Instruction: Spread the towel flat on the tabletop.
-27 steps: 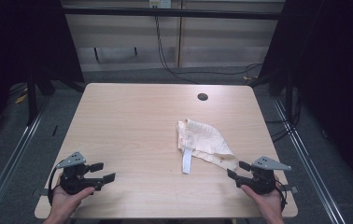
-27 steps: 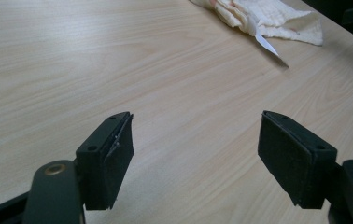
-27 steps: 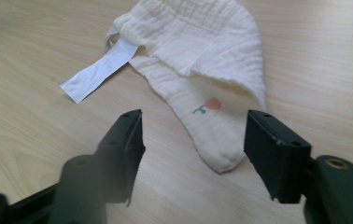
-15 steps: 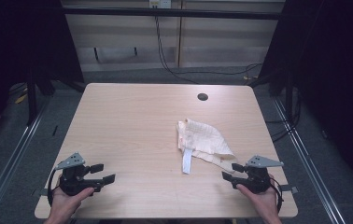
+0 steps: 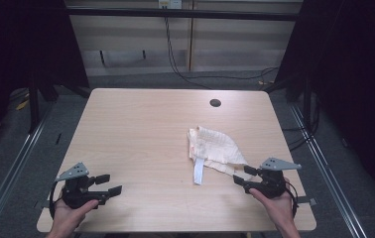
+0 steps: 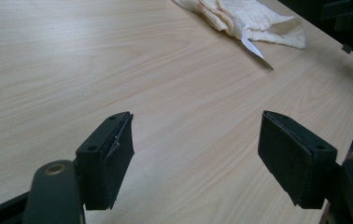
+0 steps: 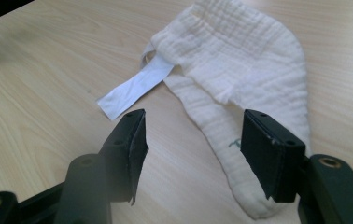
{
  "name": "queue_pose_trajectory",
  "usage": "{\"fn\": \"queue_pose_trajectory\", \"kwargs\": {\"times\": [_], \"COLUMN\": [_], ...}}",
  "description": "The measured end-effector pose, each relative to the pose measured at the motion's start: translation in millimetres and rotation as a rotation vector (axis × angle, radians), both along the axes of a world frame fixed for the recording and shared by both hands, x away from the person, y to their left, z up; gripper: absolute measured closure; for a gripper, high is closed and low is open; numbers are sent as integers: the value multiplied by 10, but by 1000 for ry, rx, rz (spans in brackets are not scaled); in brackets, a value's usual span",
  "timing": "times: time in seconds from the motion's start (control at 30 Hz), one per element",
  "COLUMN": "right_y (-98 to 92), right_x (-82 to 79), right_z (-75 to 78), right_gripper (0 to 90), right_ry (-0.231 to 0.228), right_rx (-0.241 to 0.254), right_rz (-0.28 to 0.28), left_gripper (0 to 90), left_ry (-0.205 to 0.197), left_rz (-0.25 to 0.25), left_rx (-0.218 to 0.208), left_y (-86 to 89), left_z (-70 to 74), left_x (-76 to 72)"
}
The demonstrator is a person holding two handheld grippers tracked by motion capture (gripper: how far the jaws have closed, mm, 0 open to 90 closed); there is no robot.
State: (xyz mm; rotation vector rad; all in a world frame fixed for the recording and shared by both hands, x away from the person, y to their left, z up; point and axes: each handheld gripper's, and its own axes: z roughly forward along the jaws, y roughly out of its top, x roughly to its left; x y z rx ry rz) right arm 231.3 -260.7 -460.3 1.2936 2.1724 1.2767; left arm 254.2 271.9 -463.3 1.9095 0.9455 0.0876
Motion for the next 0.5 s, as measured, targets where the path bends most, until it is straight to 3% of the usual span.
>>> {"fn": "queue_pose_trajectory", "kwargs": {"times": [0.2, 0.27, 0.5], "right_y": [102, 145, 192], "right_x": [134, 172, 393], "right_z": [62, 86, 88], "right_gripper": [390, 377, 358], "right_ry": [-1, -22, 17], "right_rx": [5, 4, 0], "right_rz": [15, 4, 31], "left_gripper": [264, 264, 266], "left_ry": [-5, -7, -13], "left_rz": [-22, -25, -24], "left_rx": [9, 9, 4], "left_y": [-37, -41, -22], "left_z": [-1, 0, 3], "left_x": [-14, -15, -19]}}
